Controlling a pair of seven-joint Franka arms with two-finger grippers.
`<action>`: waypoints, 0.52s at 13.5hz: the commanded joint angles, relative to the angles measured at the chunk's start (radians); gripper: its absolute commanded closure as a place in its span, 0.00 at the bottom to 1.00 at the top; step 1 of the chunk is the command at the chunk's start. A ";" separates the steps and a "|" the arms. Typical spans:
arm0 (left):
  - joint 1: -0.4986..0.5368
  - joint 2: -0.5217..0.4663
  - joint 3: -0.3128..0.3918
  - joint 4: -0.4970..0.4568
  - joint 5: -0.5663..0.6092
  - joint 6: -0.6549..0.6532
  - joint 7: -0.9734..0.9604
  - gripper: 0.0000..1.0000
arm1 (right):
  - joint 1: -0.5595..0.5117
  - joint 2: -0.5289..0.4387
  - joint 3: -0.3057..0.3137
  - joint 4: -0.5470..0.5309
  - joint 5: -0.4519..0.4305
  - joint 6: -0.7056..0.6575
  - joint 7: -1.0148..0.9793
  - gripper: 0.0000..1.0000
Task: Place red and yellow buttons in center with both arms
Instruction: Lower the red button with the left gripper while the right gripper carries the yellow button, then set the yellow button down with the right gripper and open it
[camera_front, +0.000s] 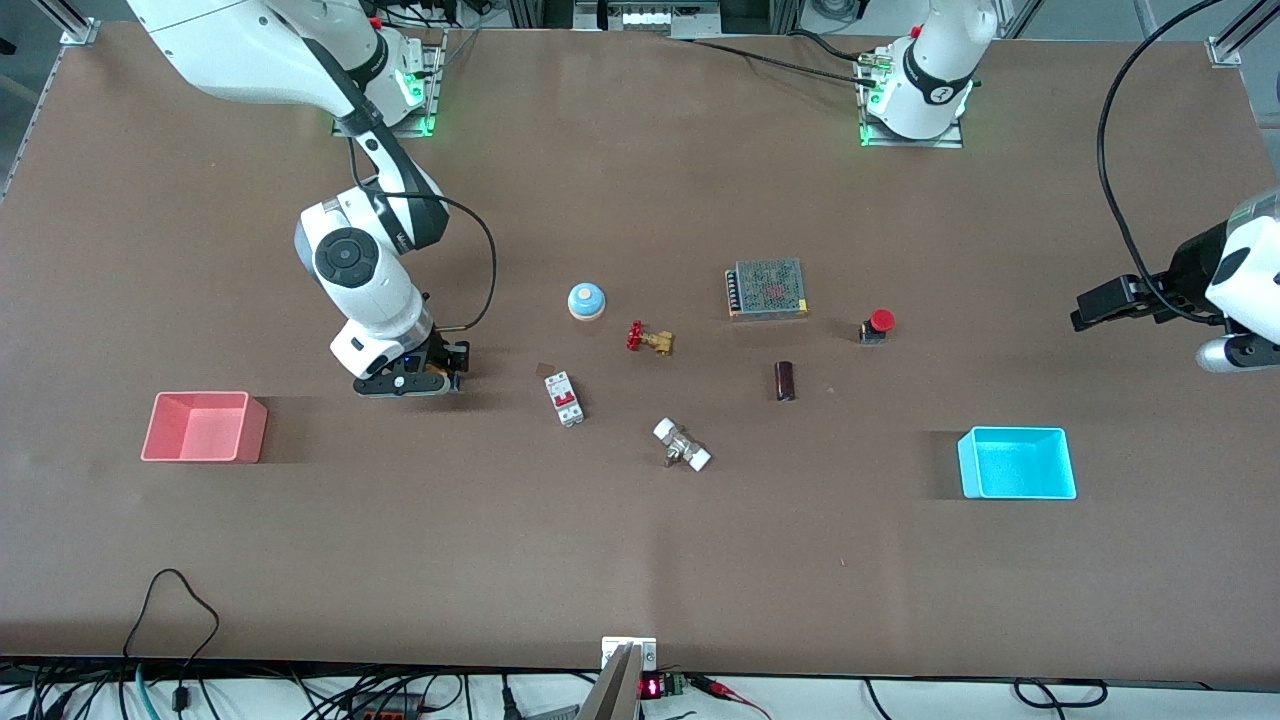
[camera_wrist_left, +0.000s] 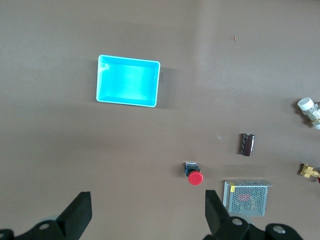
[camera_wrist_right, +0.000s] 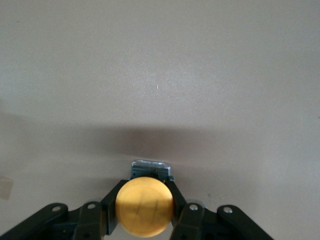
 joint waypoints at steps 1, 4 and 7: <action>0.007 -0.015 0.004 0.017 0.013 -0.012 0.066 0.00 | 0.005 0.005 -0.003 0.002 -0.027 0.015 0.026 0.55; 0.009 -0.032 0.004 0.008 0.016 -0.016 0.071 0.00 | 0.003 0.005 -0.003 0.004 -0.025 0.015 0.026 0.29; 0.010 -0.058 0.006 -0.024 0.018 -0.021 0.105 0.00 | 0.002 -0.001 -0.003 0.020 -0.024 0.012 0.012 0.16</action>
